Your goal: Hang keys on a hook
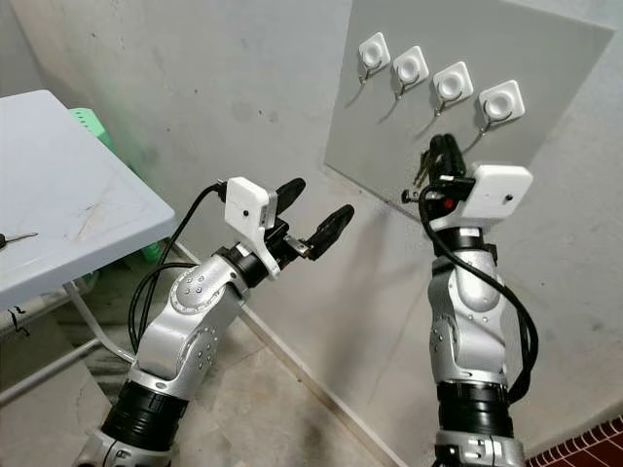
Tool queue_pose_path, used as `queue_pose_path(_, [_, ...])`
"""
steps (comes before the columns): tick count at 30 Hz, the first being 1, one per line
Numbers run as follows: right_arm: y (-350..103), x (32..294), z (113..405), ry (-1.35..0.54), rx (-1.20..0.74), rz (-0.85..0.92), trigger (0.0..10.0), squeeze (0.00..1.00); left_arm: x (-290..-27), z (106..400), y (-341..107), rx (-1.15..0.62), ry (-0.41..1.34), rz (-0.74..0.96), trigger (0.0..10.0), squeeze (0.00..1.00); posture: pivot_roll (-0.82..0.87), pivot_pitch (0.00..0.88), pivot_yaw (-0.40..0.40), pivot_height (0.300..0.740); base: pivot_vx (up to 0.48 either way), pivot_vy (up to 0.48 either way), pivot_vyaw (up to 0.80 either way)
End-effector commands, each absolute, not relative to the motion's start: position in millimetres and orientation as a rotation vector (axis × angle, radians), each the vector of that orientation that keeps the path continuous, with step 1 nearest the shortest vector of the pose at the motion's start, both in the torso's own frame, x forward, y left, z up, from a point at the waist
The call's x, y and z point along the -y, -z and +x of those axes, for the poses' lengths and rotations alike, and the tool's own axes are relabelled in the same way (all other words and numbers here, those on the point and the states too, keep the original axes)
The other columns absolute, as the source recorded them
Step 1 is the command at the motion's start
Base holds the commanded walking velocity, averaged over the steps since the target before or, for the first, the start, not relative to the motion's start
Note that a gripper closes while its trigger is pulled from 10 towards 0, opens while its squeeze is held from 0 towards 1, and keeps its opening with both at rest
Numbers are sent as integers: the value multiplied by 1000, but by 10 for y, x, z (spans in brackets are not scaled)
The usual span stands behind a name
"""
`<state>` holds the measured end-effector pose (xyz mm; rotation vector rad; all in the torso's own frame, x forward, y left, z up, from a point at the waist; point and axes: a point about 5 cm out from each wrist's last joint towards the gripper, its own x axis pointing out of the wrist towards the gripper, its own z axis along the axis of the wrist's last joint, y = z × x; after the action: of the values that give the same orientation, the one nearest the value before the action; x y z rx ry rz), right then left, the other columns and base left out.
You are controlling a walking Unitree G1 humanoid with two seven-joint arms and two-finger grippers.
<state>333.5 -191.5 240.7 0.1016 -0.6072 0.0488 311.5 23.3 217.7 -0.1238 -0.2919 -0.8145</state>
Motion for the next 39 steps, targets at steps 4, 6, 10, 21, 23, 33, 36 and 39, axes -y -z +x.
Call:
queue_pose_path(4, [-2555,1978,3371,-20,664,104,10000,0,-154,3071,-2282,330,869,-102,10000,0,-26,26,-63,740,0,0,0])
queue_pose_path(6, [-2563,1981,3382,-17,664,116,10000,0,-151,3072,-2285,330,871,-102,10000,0,-26,26,-63,740,0,0,0])
queue_pose_path(10, [-2523,1996,3394,-5,650,166,10000,0,-146,3072,-2295,330,872,-107,10000,0,-24,33,-66,740,0,0,0])
queue_pose_path(21, [-2357,2000,3377,4,591,252,10000,0,-166,3071,-2280,321,862,-115,10000,0,-23,45,-66,740,0,0,0])
queue_pose_path(23, [-2357,2015,3384,16,593,282,10000,0,-166,3068,-2280,321,862,-116,10000,0,-25,48,-64,740,0,0,0])
queue_pose_path(33, [-2430,2071,3355,24,637,288,10000,0,-174,3070,-2274,315,857,-121,10000,0,-25,54,-65,740,0,0,0])
queue_pose_path(36, [-2465,2085,3340,26,663,290,10000,0,-176,3071,-2273,314,853,-122,10000,0,-25,54,-65,740,0,0,0])
queue_pose_path(39, [-2492,2082,3336,22,674,287,10000,0,-176,3071,-2273,314,853,-124,10000,0,-25,54,-65,740,0,0,0])
